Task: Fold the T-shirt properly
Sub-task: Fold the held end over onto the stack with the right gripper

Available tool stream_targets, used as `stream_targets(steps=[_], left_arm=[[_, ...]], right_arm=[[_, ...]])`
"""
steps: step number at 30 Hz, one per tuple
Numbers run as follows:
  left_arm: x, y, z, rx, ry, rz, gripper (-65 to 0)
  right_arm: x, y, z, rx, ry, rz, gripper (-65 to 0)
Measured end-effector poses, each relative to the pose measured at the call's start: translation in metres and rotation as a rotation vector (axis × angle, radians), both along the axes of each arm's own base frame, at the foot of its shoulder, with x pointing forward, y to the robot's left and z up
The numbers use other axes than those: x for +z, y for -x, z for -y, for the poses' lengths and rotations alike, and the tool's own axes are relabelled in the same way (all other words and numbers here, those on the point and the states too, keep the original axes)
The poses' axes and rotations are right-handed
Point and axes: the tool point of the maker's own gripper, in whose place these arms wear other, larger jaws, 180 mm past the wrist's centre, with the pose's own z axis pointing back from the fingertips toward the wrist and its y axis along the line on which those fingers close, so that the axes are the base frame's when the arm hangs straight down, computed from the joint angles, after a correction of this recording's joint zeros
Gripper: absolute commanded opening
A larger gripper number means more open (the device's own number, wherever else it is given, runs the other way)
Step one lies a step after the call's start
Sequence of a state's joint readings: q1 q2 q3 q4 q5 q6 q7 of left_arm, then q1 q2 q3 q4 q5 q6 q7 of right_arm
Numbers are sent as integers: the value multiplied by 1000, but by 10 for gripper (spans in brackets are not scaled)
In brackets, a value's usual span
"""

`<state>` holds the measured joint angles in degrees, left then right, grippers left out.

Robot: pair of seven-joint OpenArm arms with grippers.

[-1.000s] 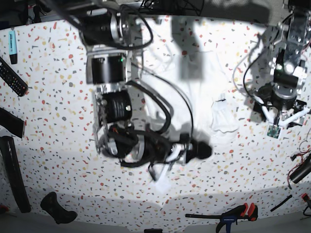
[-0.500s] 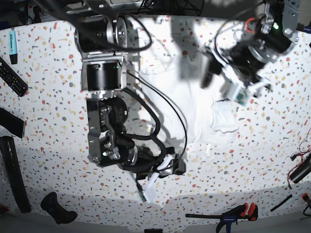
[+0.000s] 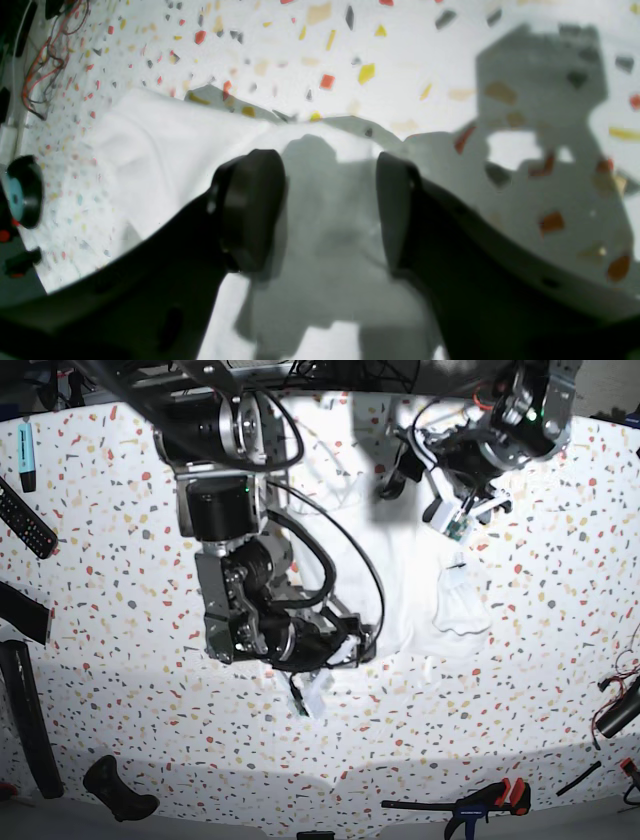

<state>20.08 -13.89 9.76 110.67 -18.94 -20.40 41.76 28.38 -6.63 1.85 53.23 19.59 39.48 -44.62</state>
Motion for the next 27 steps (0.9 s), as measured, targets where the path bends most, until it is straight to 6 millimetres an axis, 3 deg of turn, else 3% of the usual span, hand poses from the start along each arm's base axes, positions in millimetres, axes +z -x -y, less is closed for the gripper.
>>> stream_targets(steps=[5, 9, 14, 22, 27], left_arm=[[-23, -26, -22, 25, -123, 8, -261], [-31, -44, -39, 45, -224, 42, -261], [-34, -61, -49, 48, -260, 76, -261], [-16, -91, -75, 54, -328, 164, -261], [-1, -104, -76, -3, -337, 229, -261]], right_arm=[[-13, 20, 10, 30, -15, -87, -322], [-24, 46, 20, 67, -9, -102, -323], [-34, 93, 22, 146, 13, -108, -323], [-27, 172, 11, 248, 31, -99, -323], [-21, 211, 7, 295, 46, -100, -323]])
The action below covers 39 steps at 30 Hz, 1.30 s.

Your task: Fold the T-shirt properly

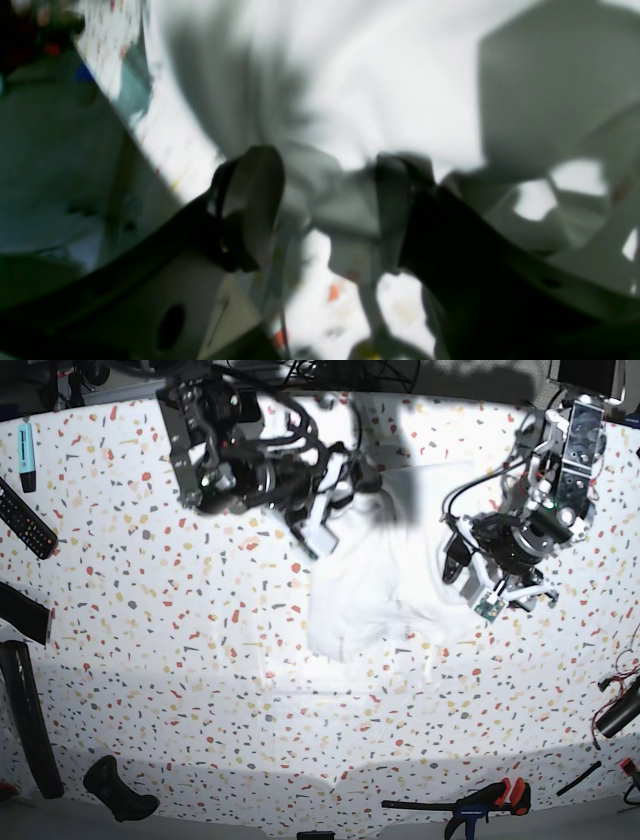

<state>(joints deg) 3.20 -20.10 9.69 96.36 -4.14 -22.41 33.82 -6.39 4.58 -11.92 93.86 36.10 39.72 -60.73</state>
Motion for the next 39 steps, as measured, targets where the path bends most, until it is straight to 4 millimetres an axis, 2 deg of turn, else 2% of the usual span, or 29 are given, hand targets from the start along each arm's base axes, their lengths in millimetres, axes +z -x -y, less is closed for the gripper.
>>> stream_targets(steps=[5, 11, 15, 19, 22, 25, 27, 29, 32, 35, 39], left_arm=[[0, 2, 5, -15, 25, 1, -261], [-4, 3, -1, 25, 8, -30, -261], [1, 0, -20, 168, -17, -47, -261], [31, -9, -18, 197, 11, 44, -261], [64, -11, -2, 182, 95, 109, -261], [98, -1, 39, 81, 356, 136, -261], [111, 11, 69, -71, 443, 168, -261], [112, 17, 88, -134, 493, 180, -261], [115, 4, 91, -85, 611, 248, -261], [90, -6, 93, -10, 664, 229, -261], [52, -9, 98, 51, 662, 214, -261]], right_arm=[[9, 4, 0, 8, 3, 28, -323], [31, -13, 8, -28, -3, 111, -323], [58, -36, 30, -113, 4, 218, -323], [83, -57, 65, -230, 27, 311, -323], [89, -67, 93, -318, 52, 337, -323], [89, -72, 119, -395, 82, 338, -323], [87, -72, 134, -435, 102, 333, -323], [84, -69, 144, -452, 117, 317, -323], [84, -63, 158, -462, 118, 297, -323], [77, -53, 175, -473, 157, 267, -323], [76, -51, 186, -490, 175, 261, -323]])
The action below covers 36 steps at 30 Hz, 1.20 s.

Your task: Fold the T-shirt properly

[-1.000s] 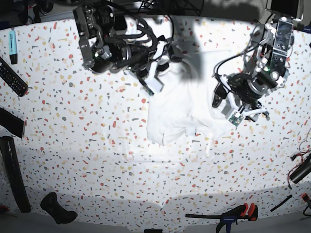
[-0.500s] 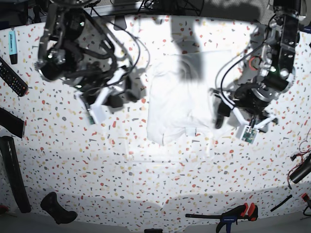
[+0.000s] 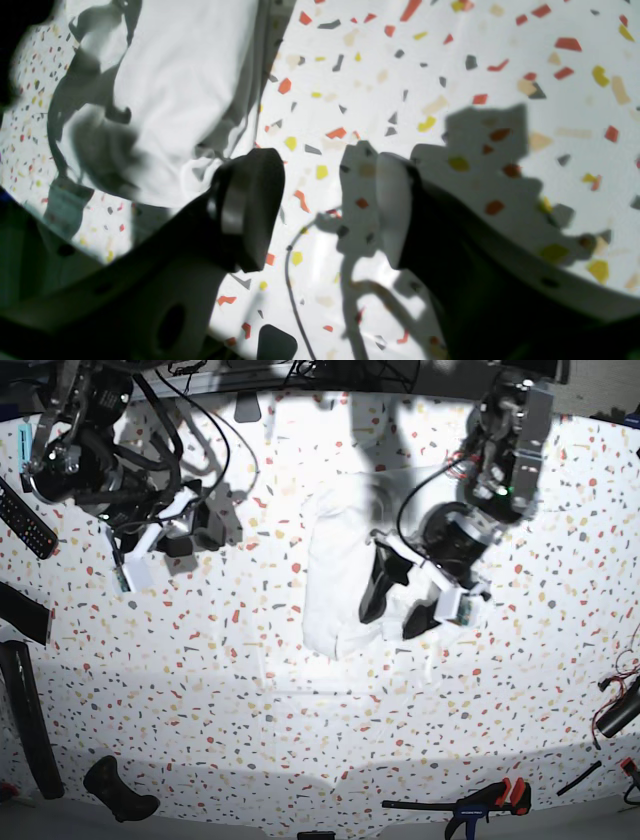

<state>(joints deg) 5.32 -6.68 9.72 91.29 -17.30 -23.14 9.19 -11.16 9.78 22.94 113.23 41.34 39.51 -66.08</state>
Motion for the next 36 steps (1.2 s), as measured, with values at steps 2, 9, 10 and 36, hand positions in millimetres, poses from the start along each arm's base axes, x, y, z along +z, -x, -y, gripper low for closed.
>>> stream_targets(steps=[2, 9, 10, 36], left_arm=[[-22, 2, 2, 3, -8, -55, -261], [-73, 14, 18, -6, -66, -106, -261], [-80, 16, 20, -6, -70, -103, -261], [-47, 9, 24, -80, -200, -168, -261]], right_arm=[[1, 0, 3, -3, 8, 1, -323], [1, -1, 3, -4, 5, 5, -323], [1, -1, 3, -3, 3, 6, -323], [3, -1, 13, 7, 40, 7, -323]])
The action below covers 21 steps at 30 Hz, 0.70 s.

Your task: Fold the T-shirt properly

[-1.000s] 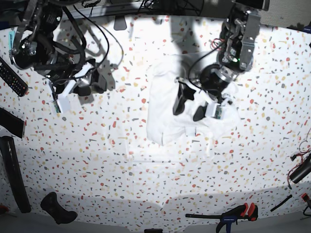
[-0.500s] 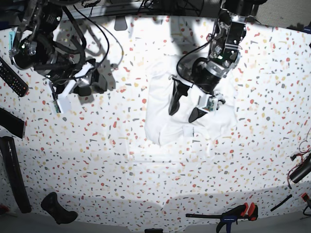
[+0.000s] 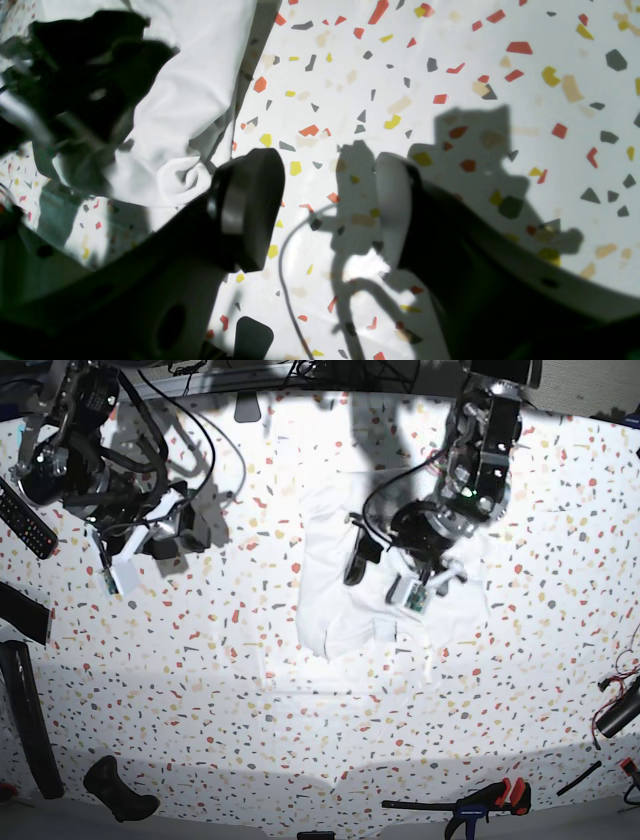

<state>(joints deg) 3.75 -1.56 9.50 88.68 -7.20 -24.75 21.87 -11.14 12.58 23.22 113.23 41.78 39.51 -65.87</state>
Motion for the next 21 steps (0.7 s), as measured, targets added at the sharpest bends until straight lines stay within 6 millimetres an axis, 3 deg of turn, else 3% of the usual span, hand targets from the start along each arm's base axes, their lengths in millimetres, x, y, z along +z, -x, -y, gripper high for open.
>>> stream_targets(steps=[4, 8, 10, 13, 16, 21], left_arm=[[66, -5, 4, -29, -27, 118, -261], [100, 3, -3, -47, -88, 176, -261], [94, 10, -14, -56, -127, 176, -261], [58, 31, -41, -65, -232, 84, -261], [36, 56, -63, -72, -288, 35, -261], [27, 91, -100, -21, -372, -38, -261]], right_arm=[[0, 0, 0, 0, 0, 0, -323], [-2, 2, 0, 1, 2, -8, -323], [-4, 7, 1, 4, 11, -19, -323], [-8, 22, 1, 6, 23, -46, -323], [-8, 37, 6, -5, 45, -58, -323], [-11, 76, 21, -40, 98, -117, -323]])
